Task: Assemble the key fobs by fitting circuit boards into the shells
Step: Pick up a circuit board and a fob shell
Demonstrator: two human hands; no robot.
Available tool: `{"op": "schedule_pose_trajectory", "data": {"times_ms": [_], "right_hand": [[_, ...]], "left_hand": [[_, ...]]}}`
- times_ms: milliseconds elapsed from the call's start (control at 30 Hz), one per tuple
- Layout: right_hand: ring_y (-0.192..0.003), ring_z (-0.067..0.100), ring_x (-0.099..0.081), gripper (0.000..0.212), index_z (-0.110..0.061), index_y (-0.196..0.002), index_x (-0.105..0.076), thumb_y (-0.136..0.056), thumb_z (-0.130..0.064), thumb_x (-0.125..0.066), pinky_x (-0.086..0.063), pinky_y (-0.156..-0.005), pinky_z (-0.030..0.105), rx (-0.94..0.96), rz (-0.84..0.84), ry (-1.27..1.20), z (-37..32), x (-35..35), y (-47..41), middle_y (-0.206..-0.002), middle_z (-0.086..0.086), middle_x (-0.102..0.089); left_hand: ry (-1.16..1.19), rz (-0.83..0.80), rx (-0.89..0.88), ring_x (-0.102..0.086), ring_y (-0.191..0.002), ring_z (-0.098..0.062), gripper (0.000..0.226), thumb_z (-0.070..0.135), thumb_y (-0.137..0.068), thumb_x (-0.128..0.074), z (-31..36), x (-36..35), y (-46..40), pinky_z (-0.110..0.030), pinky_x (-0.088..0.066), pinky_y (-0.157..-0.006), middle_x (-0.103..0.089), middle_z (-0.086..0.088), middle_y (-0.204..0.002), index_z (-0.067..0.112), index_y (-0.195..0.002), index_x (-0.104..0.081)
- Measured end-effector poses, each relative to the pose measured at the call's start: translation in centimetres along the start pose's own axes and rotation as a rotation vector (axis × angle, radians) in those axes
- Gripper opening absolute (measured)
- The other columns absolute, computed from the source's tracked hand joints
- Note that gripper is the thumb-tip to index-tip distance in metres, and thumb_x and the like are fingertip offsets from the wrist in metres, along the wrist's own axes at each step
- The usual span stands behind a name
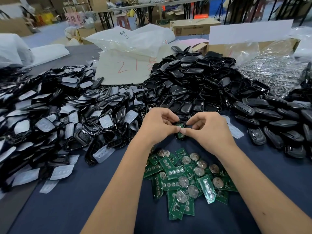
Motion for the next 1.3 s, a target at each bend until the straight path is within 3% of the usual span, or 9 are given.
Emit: {"op": "schedule_pose_trajectory", "data": {"times_ms": [100,267,500,600,733,1000,1100,1233,1300], "right_hand": [[-0.064,0.005,-0.064,0.026,-0.029,-0.08,-0.073,-0.071,-0.038,-0.096,-0.042,-0.058,0.023,-0.013,-0.016,0.011,-0.1,-0.1,-0.2,-0.068,-0.008,-0.07],[-0.063,0.005,-0.064,0.028,-0.028,-0.081,-0.073,-0.07,-0.037,-0.097,-0.04,-0.057,0.023,-0.036,-0.084,0.065,-0.4,-0.5,-1.0,-0.067,-0.008,-0.07],[-0.061,0.007,-0.061,0.029,-0.027,-0.088,-0.073,-0.072,-0.034,-0.096,-0.046,-0.062,0.03,-0.067,-0.166,-0.047,0.0,-0.6,-0.9,-0.072,-0.004,-0.075],[-0.059,0.009,-0.06,0.022,-0.023,-0.091,-0.072,-0.08,-0.024,-0.091,-0.049,-0.057,0.03,-0.091,-0.196,-0.173,0.6,-0.6,-0.7,-0.071,-0.004,-0.074],[-0.052,0.011,-0.058,0.019,-0.019,-0.09,-0.072,-0.082,-0.015,-0.089,-0.048,-0.047,0.025,-0.135,-0.169,-0.208,1.0,-0.5,-0.9,-0.067,-0.002,-0.073],[-0.06,0.016,-0.061,0.022,-0.021,-0.081,-0.073,-0.074,-0.013,-0.093,-0.05,-0.063,0.037,-0.172,-0.133,-0.128,0.7,-0.8,-1.5,-0.073,0.002,-0.075],[-0.062,0.017,-0.062,0.022,-0.021,-0.08,-0.073,-0.074,-0.014,-0.093,-0.051,-0.064,0.037,-0.178,-0.132,-0.106,0.4,-0.8,-1.5,-0.073,0.003,-0.075],[-0.062,0.017,-0.062,0.021,-0.021,-0.077,-0.074,-0.073,-0.013,-0.093,-0.05,-0.064,0.036,-0.194,-0.102,-0.098,0.4,-0.7,-1.4,-0.07,0.001,-0.073],[-0.065,0.019,-0.065,0.021,-0.021,-0.076,-0.074,-0.073,-0.014,-0.093,-0.053,-0.066,0.038,-0.198,-0.077,-0.1,0.4,-0.6,-1.3,-0.069,0.0,-0.073]], "left_hand": [[-0.01,-0.005,0.016,-0.059,-0.074,-0.009,0.025,0.005,-0.076,-0.09,0.1,-0.2,0.0,-0.018,-0.055,-0.075,-0.075,-0.004,-0.096,0.019,-0.09,-0.075],[-0.036,0.023,0.058,-0.054,-0.068,-0.009,0.023,0.006,-0.076,-0.089,-0.1,-0.4,-0.2,-0.013,-0.05,-0.063,-0.066,0.003,-0.08,0.019,-0.086,-0.073],[0.01,0.093,0.082,-0.059,-0.063,-0.01,0.026,0.005,-0.073,-0.09,-0.6,-0.3,0.0,-0.029,-0.056,-0.069,-0.072,-0.004,-0.075,0.021,-0.073,-0.07],[0.04,0.116,0.088,-0.072,-0.077,-0.021,0.032,-0.001,-0.071,-0.09,-0.6,-0.3,0.0,-0.04,-0.063,-0.084,-0.078,0.0,-0.087,0.02,-0.066,-0.065],[0.082,0.099,0.113,-0.075,-0.096,-0.024,0.034,-0.008,-0.071,-0.086,-0.6,-0.5,0.1,-0.044,-0.062,-0.09,-0.076,0.004,-0.089,0.016,-0.064,-0.063],[0.098,0.066,0.137,-0.073,-0.101,-0.029,0.036,-0.013,-0.071,-0.082,-0.8,-0.3,0.1,-0.045,-0.061,-0.091,-0.077,-0.002,-0.092,0.018,-0.062,-0.064],[0.07,0.078,0.123,-0.073,-0.098,-0.032,0.039,-0.011,-0.07,-0.083,-0.8,-0.2,0.1,-0.046,-0.061,-0.089,-0.077,-0.011,-0.094,0.021,-0.058,-0.064],[0.008,0.066,0.057,-0.066,-0.064,-0.009,0.032,-0.005,-0.071,-0.086,-0.2,-0.1,0.2,-0.034,-0.061,-0.073,-0.076,-0.008,-0.083,0.021,-0.065,-0.067],[-0.011,0.084,0.013,-0.065,-0.061,-0.009,0.026,-0.003,-0.073,-0.085,0.4,0.6,0.3,-0.03,-0.06,-0.069,-0.074,-0.005,-0.074,0.018,-0.071,-0.069]]}}
Point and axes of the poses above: each hand's wrist, its own y-axis away from the middle knuckle, its own x-axis out of the back of the hand, z = x × y, the point moved 8 cm from there along -y, towards the middle knuckle
